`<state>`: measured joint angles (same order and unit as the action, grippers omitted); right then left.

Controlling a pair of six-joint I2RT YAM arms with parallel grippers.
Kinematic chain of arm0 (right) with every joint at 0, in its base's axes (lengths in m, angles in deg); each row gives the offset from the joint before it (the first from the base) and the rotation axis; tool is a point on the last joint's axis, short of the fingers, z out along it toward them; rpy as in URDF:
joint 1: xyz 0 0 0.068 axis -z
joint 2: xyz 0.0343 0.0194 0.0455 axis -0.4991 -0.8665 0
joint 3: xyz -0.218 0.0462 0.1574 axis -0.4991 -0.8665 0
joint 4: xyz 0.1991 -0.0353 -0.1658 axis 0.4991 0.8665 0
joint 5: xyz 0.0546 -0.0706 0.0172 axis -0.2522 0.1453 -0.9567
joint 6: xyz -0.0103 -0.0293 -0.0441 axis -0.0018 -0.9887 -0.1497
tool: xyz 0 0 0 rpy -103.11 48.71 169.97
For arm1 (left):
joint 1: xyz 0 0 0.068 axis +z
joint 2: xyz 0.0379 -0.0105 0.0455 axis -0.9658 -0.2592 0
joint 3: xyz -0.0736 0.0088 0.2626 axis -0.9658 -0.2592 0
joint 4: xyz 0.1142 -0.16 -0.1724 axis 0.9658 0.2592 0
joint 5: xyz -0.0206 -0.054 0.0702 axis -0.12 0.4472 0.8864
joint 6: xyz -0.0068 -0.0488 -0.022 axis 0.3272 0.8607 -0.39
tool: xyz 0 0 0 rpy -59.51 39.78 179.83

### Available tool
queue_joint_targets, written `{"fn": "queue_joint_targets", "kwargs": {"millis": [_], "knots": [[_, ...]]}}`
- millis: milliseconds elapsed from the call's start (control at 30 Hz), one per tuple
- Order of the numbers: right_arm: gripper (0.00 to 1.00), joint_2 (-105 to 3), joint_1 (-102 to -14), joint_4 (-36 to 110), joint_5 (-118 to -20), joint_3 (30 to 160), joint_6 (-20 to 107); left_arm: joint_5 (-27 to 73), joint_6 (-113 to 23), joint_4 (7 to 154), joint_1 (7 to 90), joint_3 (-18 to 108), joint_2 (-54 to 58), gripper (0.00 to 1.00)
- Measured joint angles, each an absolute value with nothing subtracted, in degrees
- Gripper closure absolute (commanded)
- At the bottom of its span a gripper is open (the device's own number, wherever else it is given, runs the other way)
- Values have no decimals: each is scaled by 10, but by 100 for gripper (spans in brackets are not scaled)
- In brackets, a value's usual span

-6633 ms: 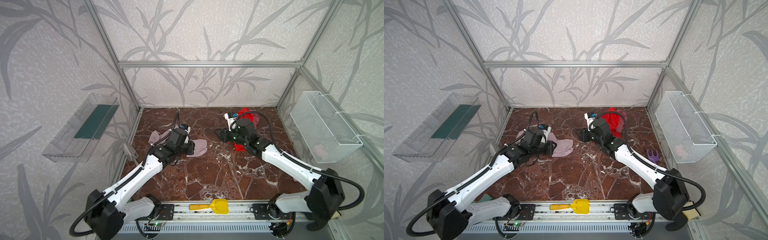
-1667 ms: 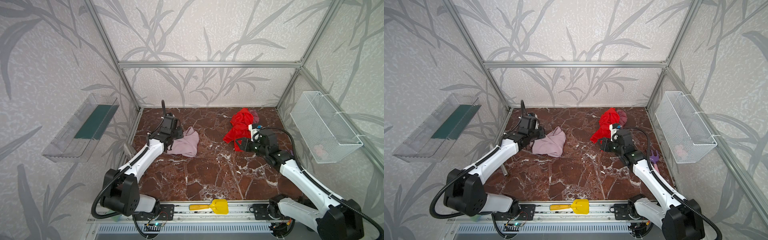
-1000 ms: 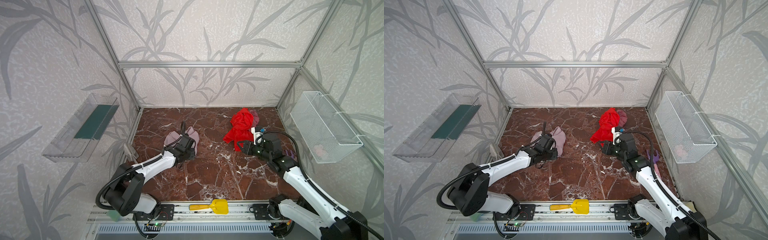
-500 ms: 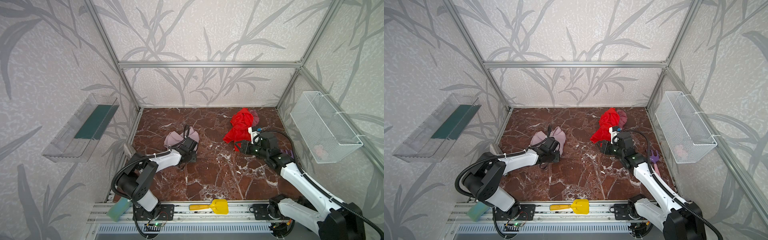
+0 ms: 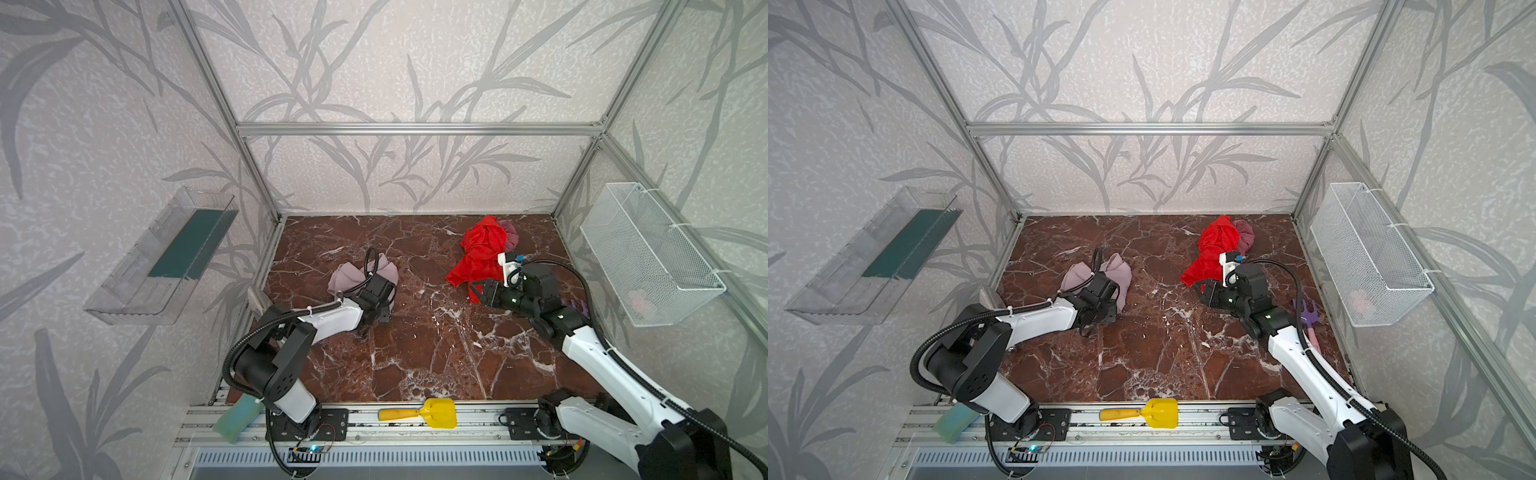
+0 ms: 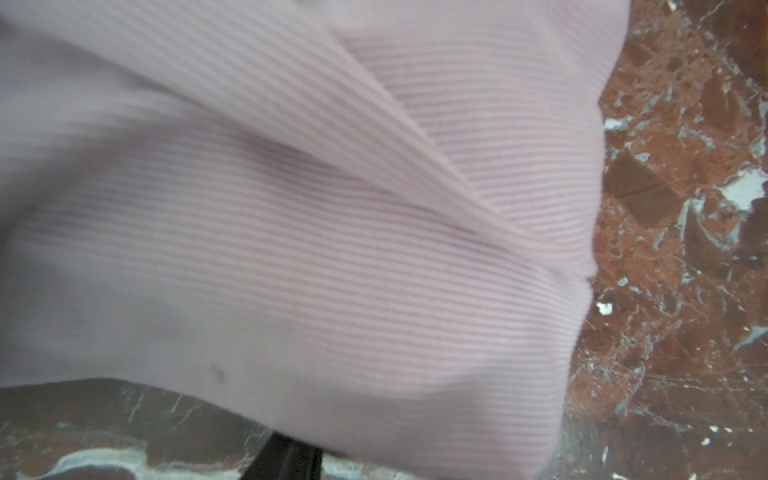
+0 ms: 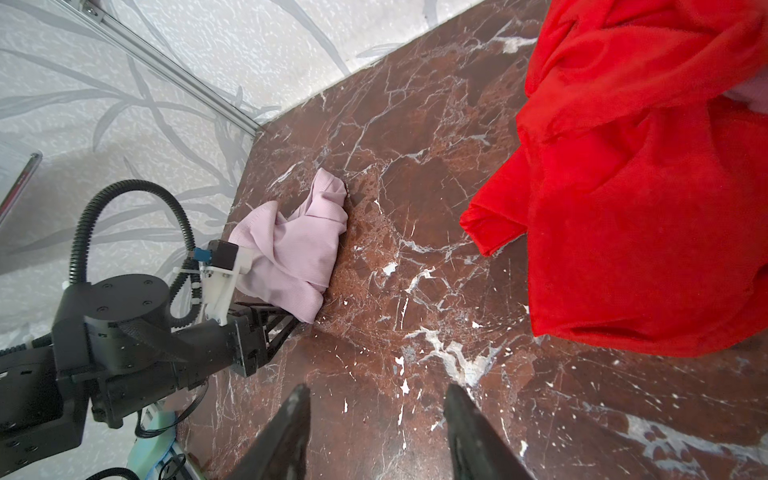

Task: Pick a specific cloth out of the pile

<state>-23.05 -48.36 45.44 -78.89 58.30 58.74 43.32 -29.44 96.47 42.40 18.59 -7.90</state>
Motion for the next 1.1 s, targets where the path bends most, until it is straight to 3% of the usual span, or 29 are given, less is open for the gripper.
{"fn": "queue_joint_targets", "kwargs": {"millis": [267, 433, 567, 800, 1100], "knots": [[49, -241, -484, 442, -796, 585, 594, 449, -309, 967, 424, 211, -99, 57], [49, -230, -484, 443, -794, 585, 596, 455, -319, 969, 424, 223, -131, 73], [48, -210, -484, 445, -788, 585, 596, 466, -325, 969, 424, 225, -134, 100], [49, -207, -484, 451, -786, 586, 597, 467, -325, 996, 424, 225, -116, 100], [49, -205, -484, 459, -786, 587, 598, 489, -331, 1081, 432, 243, 22, 100]]}}
